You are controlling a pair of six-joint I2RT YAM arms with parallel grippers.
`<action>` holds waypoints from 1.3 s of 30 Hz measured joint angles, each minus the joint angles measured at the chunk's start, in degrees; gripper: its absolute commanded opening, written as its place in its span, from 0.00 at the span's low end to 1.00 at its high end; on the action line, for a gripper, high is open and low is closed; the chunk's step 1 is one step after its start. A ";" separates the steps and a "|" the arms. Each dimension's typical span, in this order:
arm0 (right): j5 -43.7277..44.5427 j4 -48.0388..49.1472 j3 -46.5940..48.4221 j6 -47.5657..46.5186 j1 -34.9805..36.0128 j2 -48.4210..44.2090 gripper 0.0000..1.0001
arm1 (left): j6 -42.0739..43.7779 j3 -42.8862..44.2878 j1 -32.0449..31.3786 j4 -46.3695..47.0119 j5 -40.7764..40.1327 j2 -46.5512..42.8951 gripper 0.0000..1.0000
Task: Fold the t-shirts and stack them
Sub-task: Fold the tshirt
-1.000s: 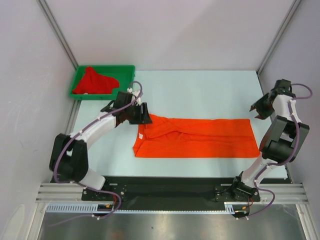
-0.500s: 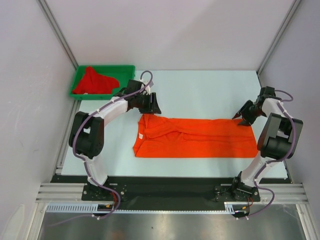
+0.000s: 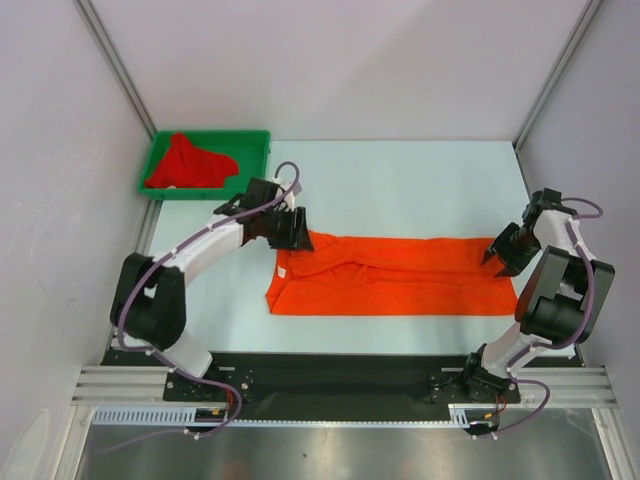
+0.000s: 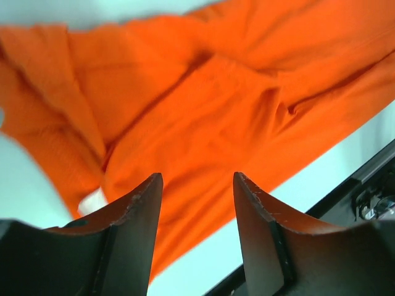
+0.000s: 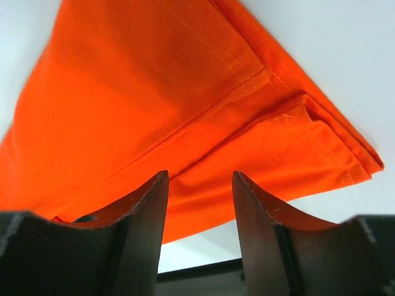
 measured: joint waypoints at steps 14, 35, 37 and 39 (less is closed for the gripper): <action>3.80 -0.72 0.00 -1.09 -4.61 2.62 0.34 | 2.36 -10.34 1.05 -5.77 -1.88 -8.39 0.41; 4.20 0.96 3.82 -1.22 -5.25 11.85 0.13 | 4.66 -10.67 1.25 -7.15 -0.20 -3.10 0.41; 4.24 0.94 3.93 -1.03 -5.44 11.98 0.09 | 4.79 -11.13 1.25 -7.23 -0.24 -2.67 0.40; 4.26 0.90 4.13 -0.96 -5.57 12.02 0.02 | 4.81 -11.56 1.25 -7.28 -0.52 -2.25 0.40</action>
